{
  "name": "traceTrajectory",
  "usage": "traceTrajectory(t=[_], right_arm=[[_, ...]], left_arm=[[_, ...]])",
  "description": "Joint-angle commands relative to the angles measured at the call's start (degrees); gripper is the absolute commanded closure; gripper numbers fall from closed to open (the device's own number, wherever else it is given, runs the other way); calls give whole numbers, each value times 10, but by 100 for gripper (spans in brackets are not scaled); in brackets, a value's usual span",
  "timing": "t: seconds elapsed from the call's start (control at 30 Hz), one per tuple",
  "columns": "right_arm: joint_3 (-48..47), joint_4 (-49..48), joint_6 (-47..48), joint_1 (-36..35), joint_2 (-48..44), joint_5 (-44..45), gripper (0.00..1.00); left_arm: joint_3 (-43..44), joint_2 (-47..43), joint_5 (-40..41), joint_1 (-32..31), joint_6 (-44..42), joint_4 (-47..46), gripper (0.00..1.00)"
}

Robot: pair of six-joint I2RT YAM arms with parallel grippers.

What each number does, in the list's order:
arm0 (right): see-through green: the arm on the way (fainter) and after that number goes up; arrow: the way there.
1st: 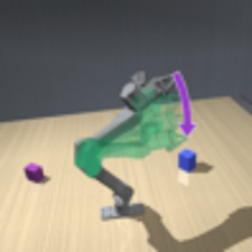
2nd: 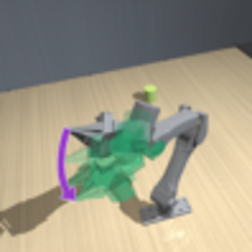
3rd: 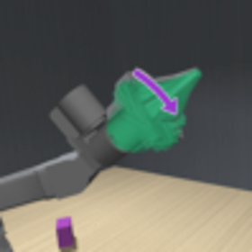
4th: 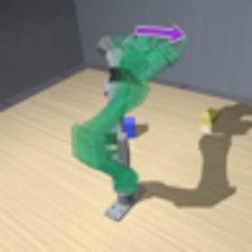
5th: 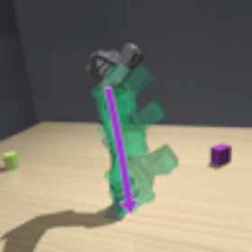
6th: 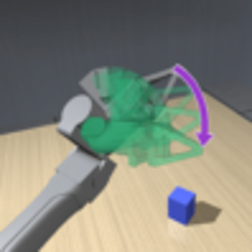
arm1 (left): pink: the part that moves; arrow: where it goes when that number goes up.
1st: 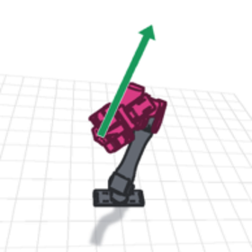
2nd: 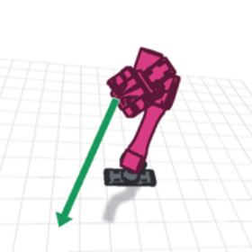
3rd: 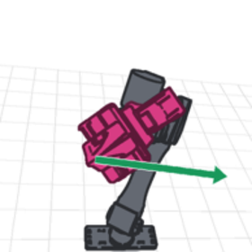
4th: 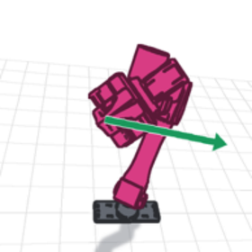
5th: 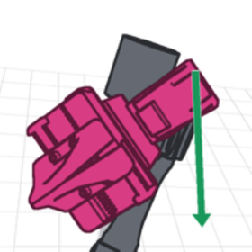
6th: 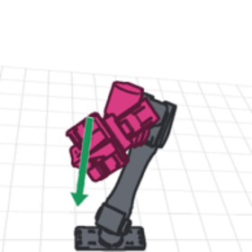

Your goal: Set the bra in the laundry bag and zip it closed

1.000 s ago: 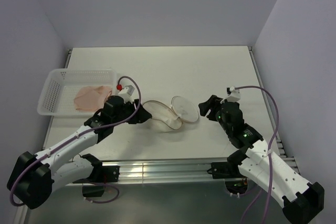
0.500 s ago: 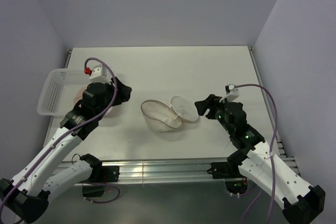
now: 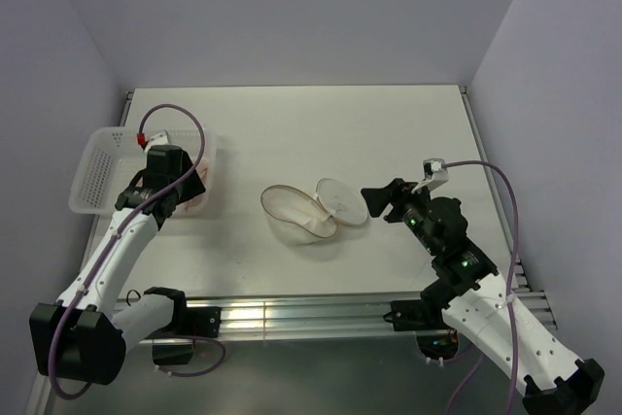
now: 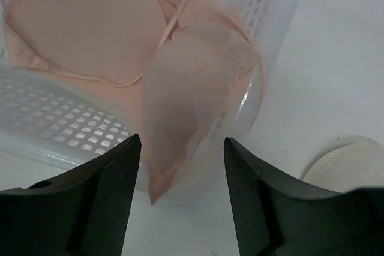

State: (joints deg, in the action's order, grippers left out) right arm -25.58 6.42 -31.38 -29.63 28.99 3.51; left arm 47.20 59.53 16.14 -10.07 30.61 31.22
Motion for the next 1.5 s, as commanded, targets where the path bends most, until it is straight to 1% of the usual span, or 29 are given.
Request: traceTrajectory(t=[0.0,0.07,0.2,0.37,0.4,0.43,0.5,0.53,0.57,0.63,0.67,0.73,0.77,0.83,0.93,1.0,1.03,1.1,1.13,1.17,1.2,1.23,1.27,1.3,1.33,1.37,1.47], right_arm=[[17,-32,11,1,-11,-14,27],[23,-32,9,1,-13,-25,27],[26,-37,8,2,-10,-32,27],[16,-44,9,1,-11,-32,27],[10,-42,13,1,-10,-50,27],[5,-41,15,1,-7,-52,27],[-4,-51,17,1,0,-60,27],[-7,-56,17,1,6,-68,28],[-11,-62,18,0,20,-82,28],[-17,-97,25,-2,38,-159,27],[-23,-134,25,-4,61,-193,27],[-33,-169,14,-12,90,-266,26],[-54,-178,17,-22,121,-278,25],[-81,-192,45,-61,150,-286,23],[-163,-187,83,-116,223,-282,22],[-203,-169,125,-147,250,-285,21],[-241,-163,141,-155,275,-286,21],[-279,-155,176,-168,296,-287,20],[-319,-151,191,-176,315,-290,18],[-339,-146,217,-180,323,-298,18],[-355,-145,227,-183,328,-300,16],[-392,-141,238,-186,341,-304,14],[-412,-128,257,-188,347,-308,14],[-430,-122,266,-190,352,-310,14],[-470,-111,276,-192,365,-306,13],[-494,-74,299,-199,372,-299,12],[-562,-20,343,-223,393,-272,10]], left_arm=[[10,1,-19,7,-37,-14,36],[11,8,-16,12,-51,-26,37],[32,58,-13,13,-69,-16,40],[35,96,-37,36,-77,-19,50],[39,96,-38,40,-75,-21,54],[41,92,-37,41,-75,-25,68],[53,77,-16,41,-74,-28,87],[56,70,-9,41,-74,-30,99],[61,49,-7,41,-75,-34,100],[62,25,-6,41,-75,-53,100],[68,15,-3,41,-78,-59,100],[76,-16,3,40,-78,-68,100],[83,-25,5,40,-77,-76,100],[101,-50,9,40,-78,-87,100],[140,-71,20,39,-90,-93,100],[163,-86,6,38,-99,-95,100],[172,-92,-14,37,-101,-98,100],[199,-103,-48,30,-101,-97,100],[210,-106,-72,29,-101,-94,100],[234,-109,-125,28,-99,-91,100],[246,-111,-153,27,-98,-87,100],[259,-112,-185,27,-98,-85,100],[285,-113,-236,27,-94,-80,100],[297,-113,-263,26,-91,-76,100],[309,-112,-293,26,-90,-71,100],[328,-109,-318,25,-80,-69,100],[350,-101,-415,20,-56,-71,100]])
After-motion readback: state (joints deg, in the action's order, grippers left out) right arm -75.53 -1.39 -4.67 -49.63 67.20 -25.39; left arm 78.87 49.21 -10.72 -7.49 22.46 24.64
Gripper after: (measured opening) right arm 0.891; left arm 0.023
